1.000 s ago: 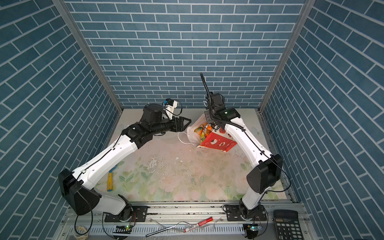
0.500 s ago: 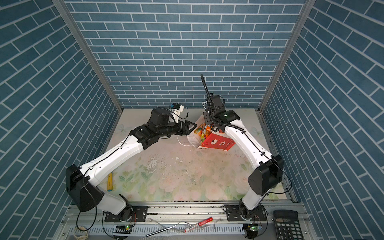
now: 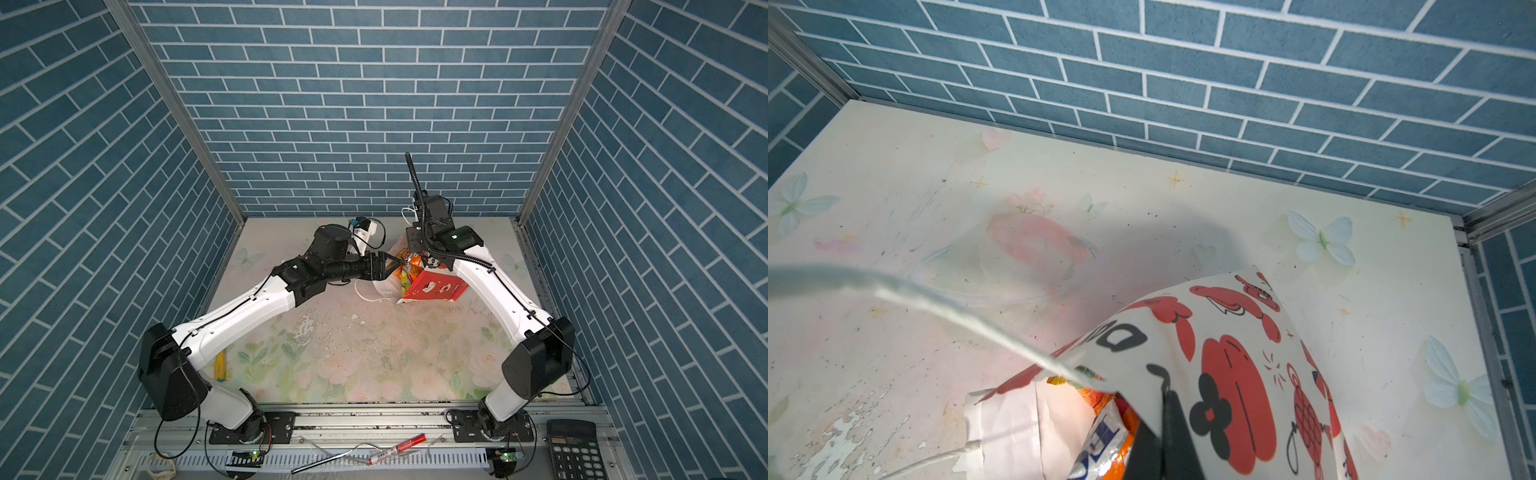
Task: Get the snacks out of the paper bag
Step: 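Lower the left gripper onto an orange candy packet while the right holds the bag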
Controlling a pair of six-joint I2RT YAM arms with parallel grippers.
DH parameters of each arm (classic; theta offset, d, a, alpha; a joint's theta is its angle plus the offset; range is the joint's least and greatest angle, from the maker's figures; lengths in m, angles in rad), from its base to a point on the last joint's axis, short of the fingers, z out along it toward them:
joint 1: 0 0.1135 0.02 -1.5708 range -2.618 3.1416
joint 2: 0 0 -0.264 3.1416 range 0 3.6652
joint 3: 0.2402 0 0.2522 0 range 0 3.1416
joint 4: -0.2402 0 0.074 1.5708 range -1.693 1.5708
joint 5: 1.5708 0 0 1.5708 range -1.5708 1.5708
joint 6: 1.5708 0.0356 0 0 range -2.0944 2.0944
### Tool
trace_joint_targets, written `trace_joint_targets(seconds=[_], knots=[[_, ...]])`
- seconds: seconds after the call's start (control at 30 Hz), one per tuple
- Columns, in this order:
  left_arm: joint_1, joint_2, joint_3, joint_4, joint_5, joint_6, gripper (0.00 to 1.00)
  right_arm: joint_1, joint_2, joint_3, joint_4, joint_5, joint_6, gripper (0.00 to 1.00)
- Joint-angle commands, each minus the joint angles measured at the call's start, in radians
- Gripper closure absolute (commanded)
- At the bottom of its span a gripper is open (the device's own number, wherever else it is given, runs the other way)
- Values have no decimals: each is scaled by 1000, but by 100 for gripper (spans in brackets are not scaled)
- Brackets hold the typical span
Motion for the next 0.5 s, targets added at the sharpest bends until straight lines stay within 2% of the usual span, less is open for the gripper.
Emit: trace_joint_targets(seconds=[0.0, 0.37, 0.47], knots=[[-16, 15, -12, 45, 15, -16, 26, 0, -52, -9, 81, -43, 64, 100], [-57, 38, -22, 55, -15, -13, 31, 0, -57, -29, 103, -64, 93, 100], [-58, 59, -20, 58, -29, -13, 35, 0, -62, -38, 113, -75, 101, 100]])
